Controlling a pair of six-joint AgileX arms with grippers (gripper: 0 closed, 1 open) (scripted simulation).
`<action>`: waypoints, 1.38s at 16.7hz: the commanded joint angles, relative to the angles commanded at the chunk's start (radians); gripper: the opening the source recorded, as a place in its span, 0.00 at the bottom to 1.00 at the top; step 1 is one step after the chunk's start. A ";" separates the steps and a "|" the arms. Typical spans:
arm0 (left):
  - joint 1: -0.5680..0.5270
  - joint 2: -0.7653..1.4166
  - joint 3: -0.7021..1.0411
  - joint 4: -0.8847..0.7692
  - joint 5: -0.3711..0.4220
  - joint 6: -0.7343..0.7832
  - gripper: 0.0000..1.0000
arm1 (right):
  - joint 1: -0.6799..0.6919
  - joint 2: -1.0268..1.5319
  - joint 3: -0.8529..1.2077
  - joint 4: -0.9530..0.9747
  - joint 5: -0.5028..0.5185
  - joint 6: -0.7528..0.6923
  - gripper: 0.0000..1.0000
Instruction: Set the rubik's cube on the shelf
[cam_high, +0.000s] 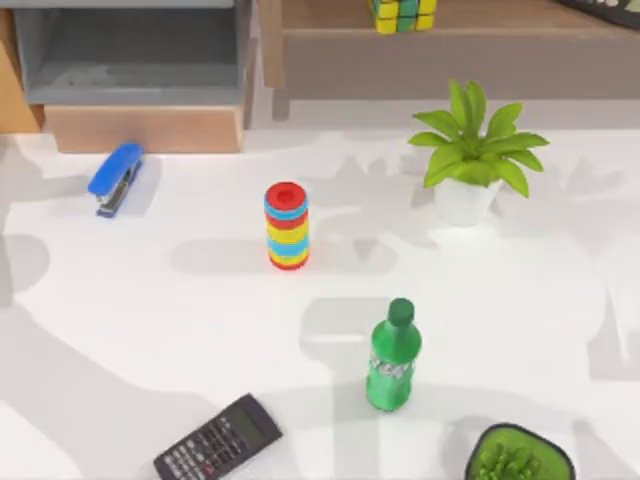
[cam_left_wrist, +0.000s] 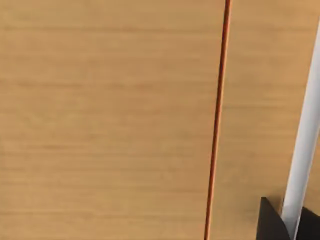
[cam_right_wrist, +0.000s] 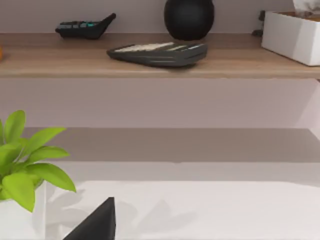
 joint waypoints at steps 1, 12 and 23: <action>-0.005 0.005 0.013 -0.009 -0.003 -0.002 0.00 | 0.000 0.000 0.000 0.000 0.000 0.000 1.00; -0.006 0.005 0.015 -0.011 -0.004 -0.003 0.53 | 0.000 0.000 0.000 0.000 0.000 0.000 1.00; -0.006 0.005 0.015 -0.011 -0.004 -0.003 1.00 | 0.000 0.000 0.000 0.000 0.000 0.000 1.00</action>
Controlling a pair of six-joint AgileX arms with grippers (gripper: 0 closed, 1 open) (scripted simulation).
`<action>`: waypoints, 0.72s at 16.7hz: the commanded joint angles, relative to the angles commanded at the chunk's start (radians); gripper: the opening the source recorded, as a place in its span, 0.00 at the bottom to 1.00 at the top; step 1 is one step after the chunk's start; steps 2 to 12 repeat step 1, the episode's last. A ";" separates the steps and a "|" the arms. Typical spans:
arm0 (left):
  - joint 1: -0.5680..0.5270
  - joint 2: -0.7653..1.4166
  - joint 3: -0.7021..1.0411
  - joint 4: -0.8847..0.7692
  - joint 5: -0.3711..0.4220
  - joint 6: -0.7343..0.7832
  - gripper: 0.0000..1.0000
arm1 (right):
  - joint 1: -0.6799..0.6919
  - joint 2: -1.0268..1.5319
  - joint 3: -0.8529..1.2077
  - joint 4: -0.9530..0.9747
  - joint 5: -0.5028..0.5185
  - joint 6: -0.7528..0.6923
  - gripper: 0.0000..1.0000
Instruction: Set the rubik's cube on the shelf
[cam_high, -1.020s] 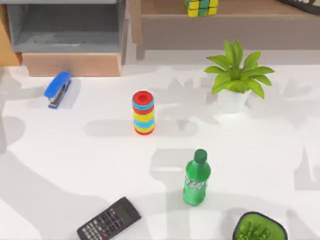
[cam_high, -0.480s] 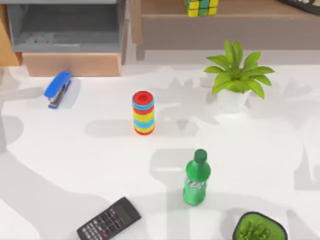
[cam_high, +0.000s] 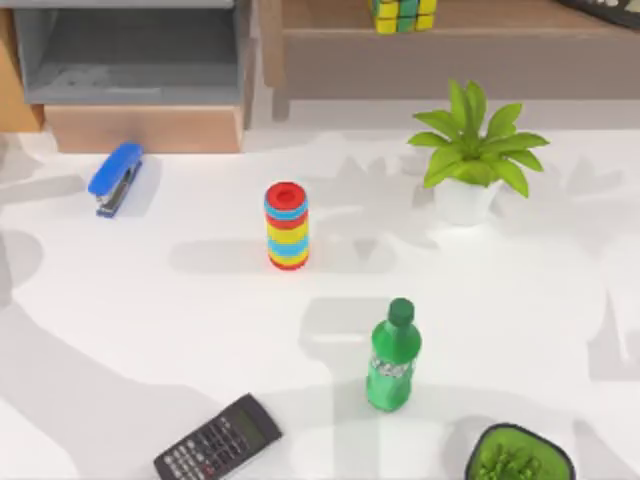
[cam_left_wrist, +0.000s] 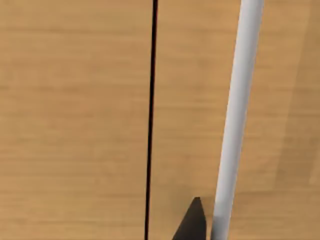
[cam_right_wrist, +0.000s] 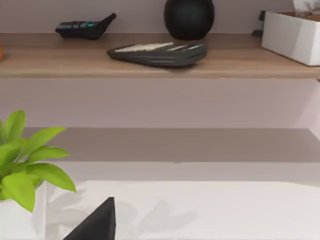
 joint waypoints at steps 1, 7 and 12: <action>0.000 0.000 0.000 0.000 0.000 0.000 1.00 | 0.000 0.000 0.000 0.000 0.000 0.000 1.00; 0.000 0.000 0.000 0.000 0.000 0.000 1.00 | 0.000 0.000 0.000 0.000 0.000 0.000 1.00; 0.000 0.000 0.000 0.000 0.000 0.000 1.00 | 0.000 0.000 0.000 0.000 0.000 0.000 1.00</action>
